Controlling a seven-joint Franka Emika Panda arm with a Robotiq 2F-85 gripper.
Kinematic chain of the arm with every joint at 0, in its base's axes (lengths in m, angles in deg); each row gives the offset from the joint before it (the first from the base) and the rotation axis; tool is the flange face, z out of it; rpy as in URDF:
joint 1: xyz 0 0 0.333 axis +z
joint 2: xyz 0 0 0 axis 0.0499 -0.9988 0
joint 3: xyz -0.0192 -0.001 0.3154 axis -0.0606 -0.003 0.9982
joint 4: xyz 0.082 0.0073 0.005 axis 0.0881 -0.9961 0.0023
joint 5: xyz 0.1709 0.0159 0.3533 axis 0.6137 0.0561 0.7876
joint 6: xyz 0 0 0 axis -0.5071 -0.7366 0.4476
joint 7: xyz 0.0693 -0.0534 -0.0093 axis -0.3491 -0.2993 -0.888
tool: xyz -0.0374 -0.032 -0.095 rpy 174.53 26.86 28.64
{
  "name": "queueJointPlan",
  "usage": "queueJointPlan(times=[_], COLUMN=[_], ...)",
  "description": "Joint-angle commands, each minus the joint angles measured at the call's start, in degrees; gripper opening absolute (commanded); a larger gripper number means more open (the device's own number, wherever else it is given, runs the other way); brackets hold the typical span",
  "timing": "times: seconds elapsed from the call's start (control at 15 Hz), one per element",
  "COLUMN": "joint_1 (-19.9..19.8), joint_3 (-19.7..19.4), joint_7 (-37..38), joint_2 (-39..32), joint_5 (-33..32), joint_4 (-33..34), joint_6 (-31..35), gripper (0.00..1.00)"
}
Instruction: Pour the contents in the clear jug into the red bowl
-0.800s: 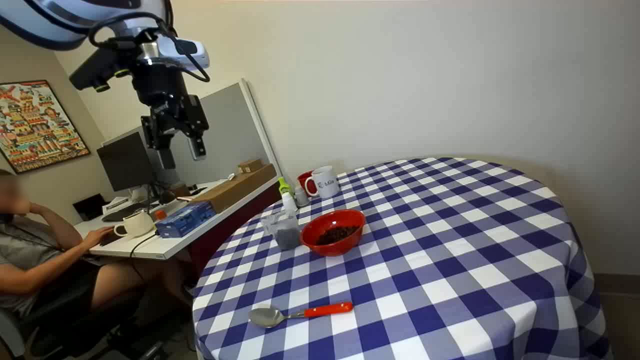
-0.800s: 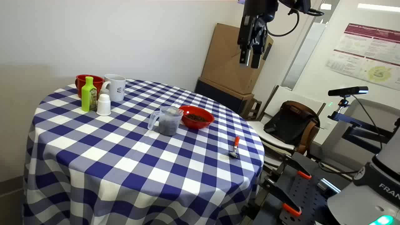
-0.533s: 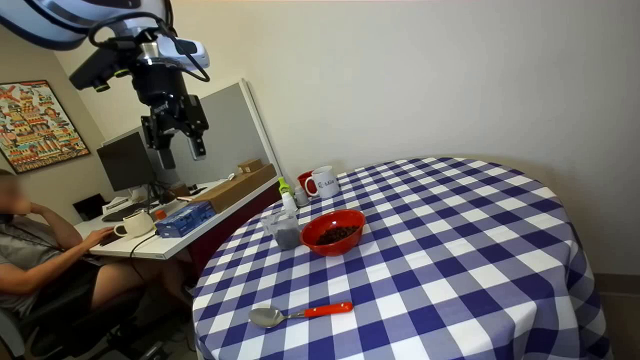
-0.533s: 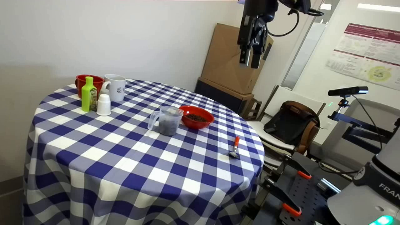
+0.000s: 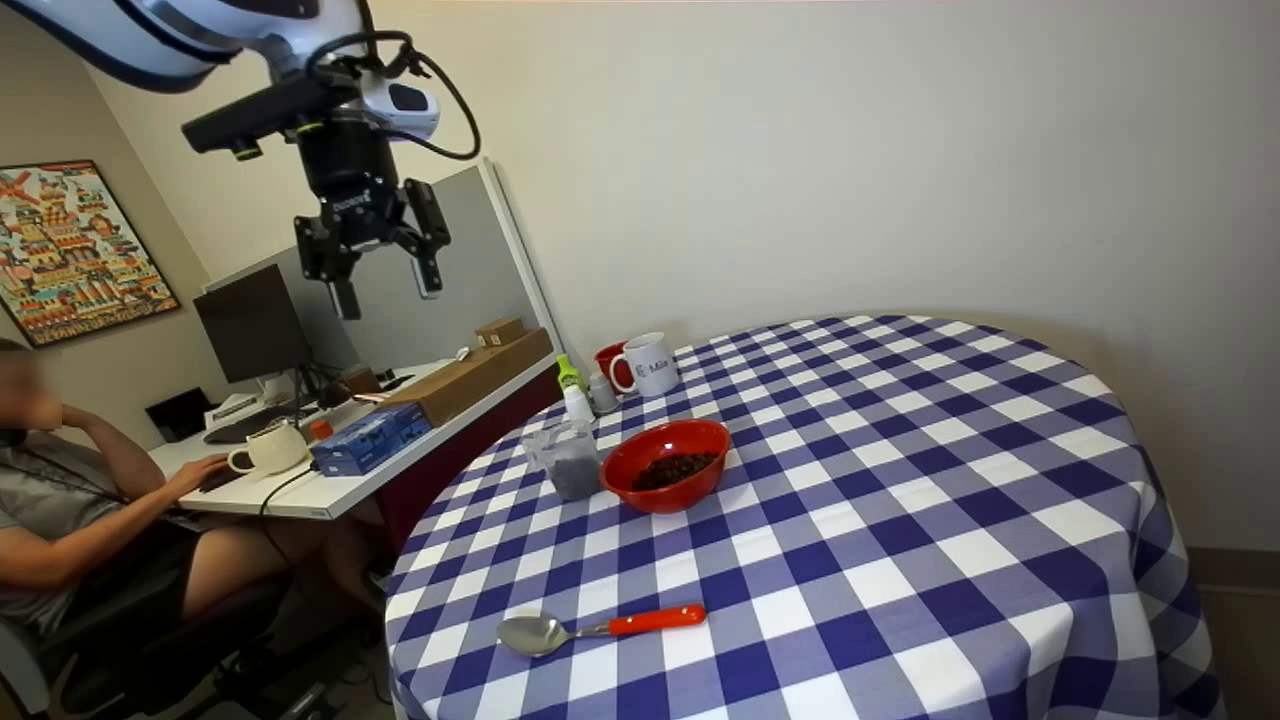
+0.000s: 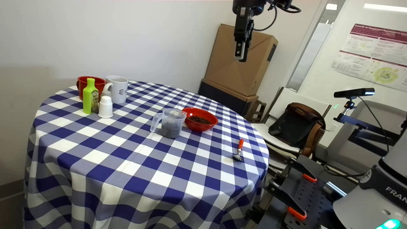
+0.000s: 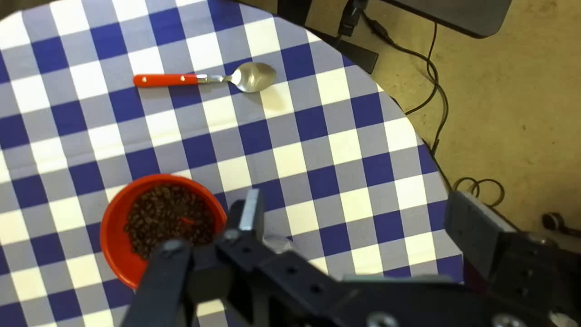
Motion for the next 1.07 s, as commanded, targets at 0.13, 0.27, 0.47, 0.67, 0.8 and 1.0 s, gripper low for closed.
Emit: queueJointPlan(times=[0.13, 0.27, 0.47, 0.67, 0.8, 1.0], joint_1=[1.74, 2.09, 2.73, 3.06, 2.78, 2.88], joint_3=[0.39, 1.16, 2.73, 4.28, 4.12, 4.28], joint_7=[-12.6, -16.76, -22.41, -28.61, -26.79, -26.95], joint_2=[-18.88, -24.49, -29.99, -32.22, -30.97, -31.44], joint_5=[-3.32, -4.42, -6.36, -8.03, -7.01, -7.05], joint_4=[20.39, 26.41, 31.74, 33.4, 30.57, 30.76], joint_6=[-5.22, -6.65, -8.88, -10.8, -8.17, -8.31], gripper=[1.0, 1.0, 1.0, 1.0, 1.0, 1.0])
